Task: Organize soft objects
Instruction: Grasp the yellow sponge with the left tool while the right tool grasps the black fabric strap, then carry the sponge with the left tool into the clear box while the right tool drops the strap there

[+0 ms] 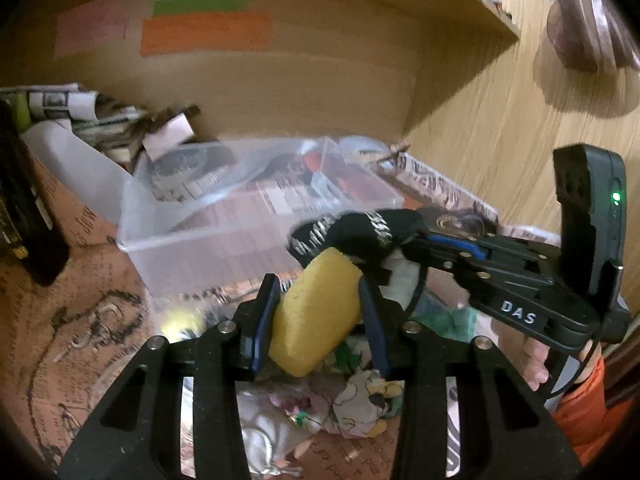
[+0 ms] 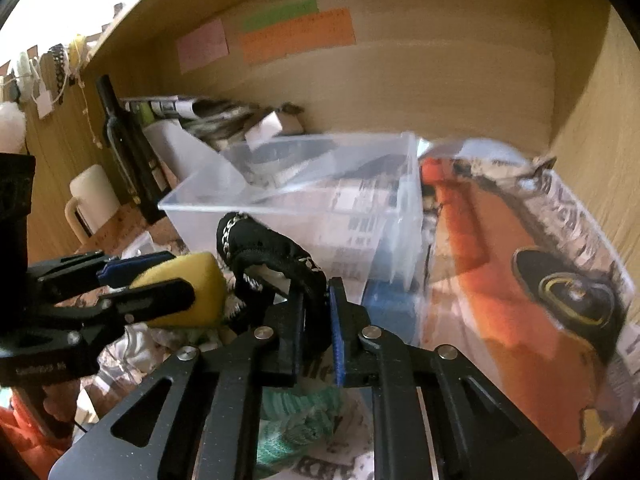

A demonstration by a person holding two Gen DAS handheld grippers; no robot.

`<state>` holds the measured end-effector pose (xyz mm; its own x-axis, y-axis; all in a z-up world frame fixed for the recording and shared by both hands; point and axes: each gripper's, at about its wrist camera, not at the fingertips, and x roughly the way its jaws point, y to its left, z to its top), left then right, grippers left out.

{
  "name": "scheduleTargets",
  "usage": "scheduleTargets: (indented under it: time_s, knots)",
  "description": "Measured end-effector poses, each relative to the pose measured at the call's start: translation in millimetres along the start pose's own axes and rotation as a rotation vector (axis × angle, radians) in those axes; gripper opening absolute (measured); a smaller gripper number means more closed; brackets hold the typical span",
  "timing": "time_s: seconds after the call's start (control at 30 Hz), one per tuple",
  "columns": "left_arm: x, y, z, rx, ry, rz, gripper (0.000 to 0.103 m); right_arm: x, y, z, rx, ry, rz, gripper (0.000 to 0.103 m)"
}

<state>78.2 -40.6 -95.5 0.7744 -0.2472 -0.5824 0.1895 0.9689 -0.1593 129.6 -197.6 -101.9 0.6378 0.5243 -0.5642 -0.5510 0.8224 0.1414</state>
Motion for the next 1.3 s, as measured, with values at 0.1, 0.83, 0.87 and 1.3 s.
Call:
scheduleTargets:
  time_s: [0.1,0.83,0.87,1.3]
  knots:
    - [-10,6,9,-0.01,-0.038,0.015,0.04,-11,1,8,-0.008,-0.044,-0.013,0.01]
    - [-13,75,79,-0.047,-0.123,0.146,0.04,-33,1,76,-0.055,-0.285,-0.079,0.01]
    - [-9,78,81,-0.047,-0.115,0.149,0.04,-29,0,79,-0.056,-0.286,-0.083,0.01]
    - [70,104,86,-0.037,0.123,0.129,0.04,44,-21,89,-0.044,-0.128,-0.063,0.01]
